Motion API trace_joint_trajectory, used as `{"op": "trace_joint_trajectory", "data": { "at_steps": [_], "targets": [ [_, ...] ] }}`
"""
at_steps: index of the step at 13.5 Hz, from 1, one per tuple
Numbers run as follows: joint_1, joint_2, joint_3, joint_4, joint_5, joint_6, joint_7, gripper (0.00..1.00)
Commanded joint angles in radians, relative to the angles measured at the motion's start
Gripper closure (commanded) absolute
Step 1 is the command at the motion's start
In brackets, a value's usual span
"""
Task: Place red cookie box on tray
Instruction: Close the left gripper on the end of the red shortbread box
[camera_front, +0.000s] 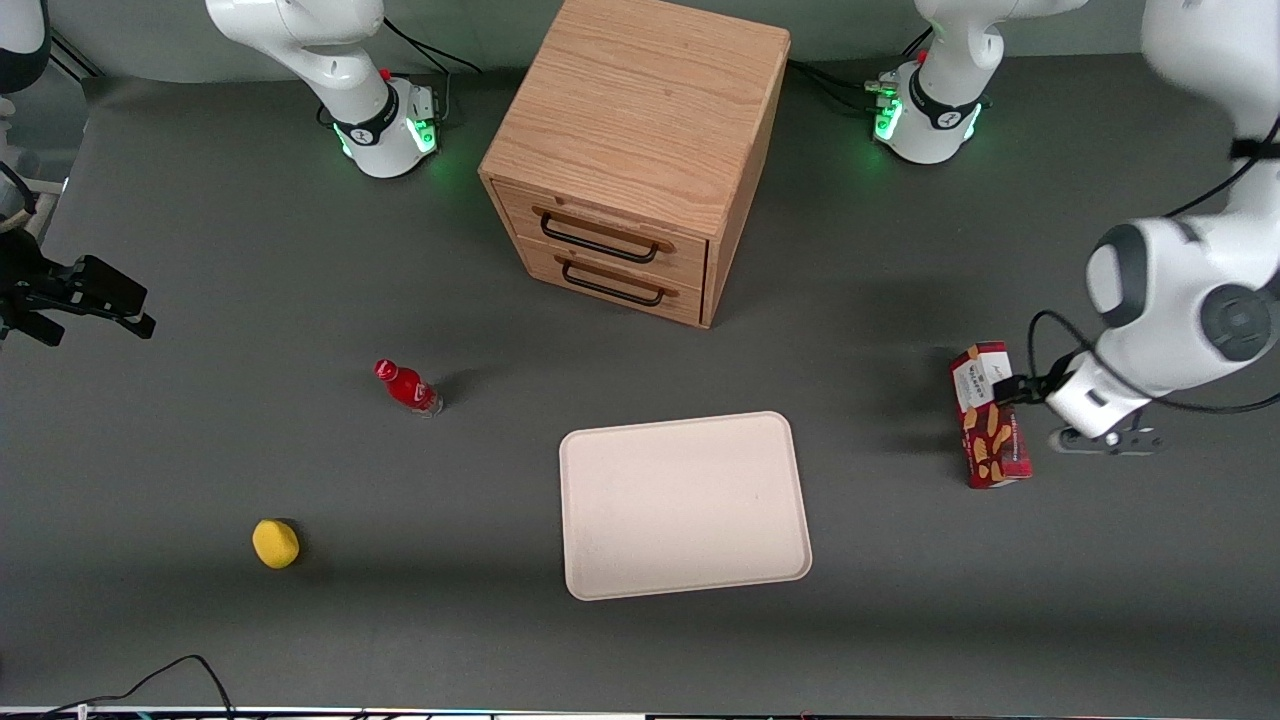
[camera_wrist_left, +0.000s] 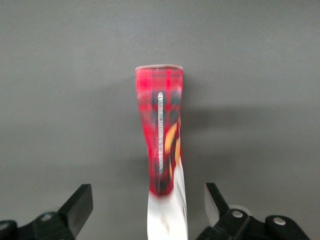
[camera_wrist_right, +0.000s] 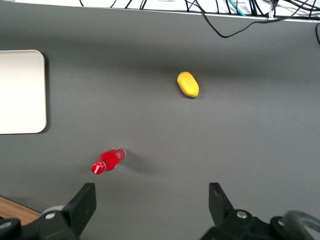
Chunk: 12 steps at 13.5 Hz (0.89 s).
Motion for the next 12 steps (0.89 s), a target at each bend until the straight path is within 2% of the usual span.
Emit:
{"op": "trace_joint_trajectory", "data": {
  "at_steps": [1,2,8,11,12],
  "targets": [
    [-0.006,0.034,0.004,-0.074,-0.007,0.182,0.034,0.49],
    [-0.005,0.046,0.004,-0.085,-0.012,0.215,0.032,0.99],
    [0.000,-0.001,0.001,-0.077,-0.017,0.143,0.023,1.00],
    [0.000,-0.067,0.002,0.014,-0.049,-0.068,0.021,1.00],
    [-0.002,-0.089,0.003,0.127,-0.049,-0.248,0.020,1.00]
  ]
}}
